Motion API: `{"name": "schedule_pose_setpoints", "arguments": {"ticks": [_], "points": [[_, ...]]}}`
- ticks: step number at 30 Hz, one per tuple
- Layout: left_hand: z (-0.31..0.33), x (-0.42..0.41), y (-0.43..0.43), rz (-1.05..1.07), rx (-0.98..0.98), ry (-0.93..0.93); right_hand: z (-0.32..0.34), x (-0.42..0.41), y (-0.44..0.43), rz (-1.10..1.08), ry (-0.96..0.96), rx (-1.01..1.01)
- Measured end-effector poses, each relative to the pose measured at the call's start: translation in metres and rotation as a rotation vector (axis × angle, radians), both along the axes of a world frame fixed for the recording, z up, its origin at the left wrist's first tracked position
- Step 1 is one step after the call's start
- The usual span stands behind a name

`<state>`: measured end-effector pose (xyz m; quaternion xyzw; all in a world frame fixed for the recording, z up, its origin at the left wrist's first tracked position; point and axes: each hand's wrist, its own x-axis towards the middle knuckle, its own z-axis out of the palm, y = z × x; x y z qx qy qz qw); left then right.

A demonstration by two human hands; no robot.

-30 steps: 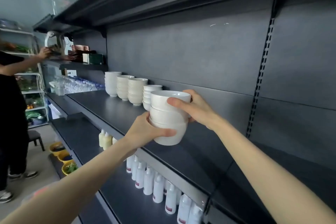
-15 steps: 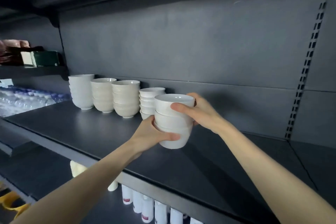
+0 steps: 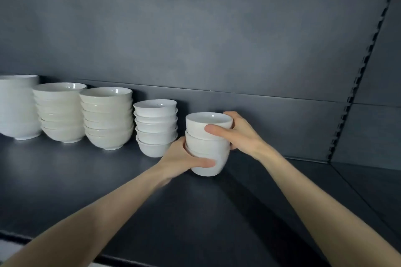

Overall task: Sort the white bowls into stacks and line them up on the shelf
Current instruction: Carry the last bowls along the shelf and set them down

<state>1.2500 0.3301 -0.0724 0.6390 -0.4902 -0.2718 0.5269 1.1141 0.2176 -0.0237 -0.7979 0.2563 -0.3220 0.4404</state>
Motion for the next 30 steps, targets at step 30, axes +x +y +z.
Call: {"name": "schedule_pose_setpoints", "arguments": {"ticks": [30], "points": [[-0.043, 0.05, -0.049, 0.005, -0.12, -0.018, -0.019, 0.045, -0.017, -0.147, -0.042, 0.06]]}}
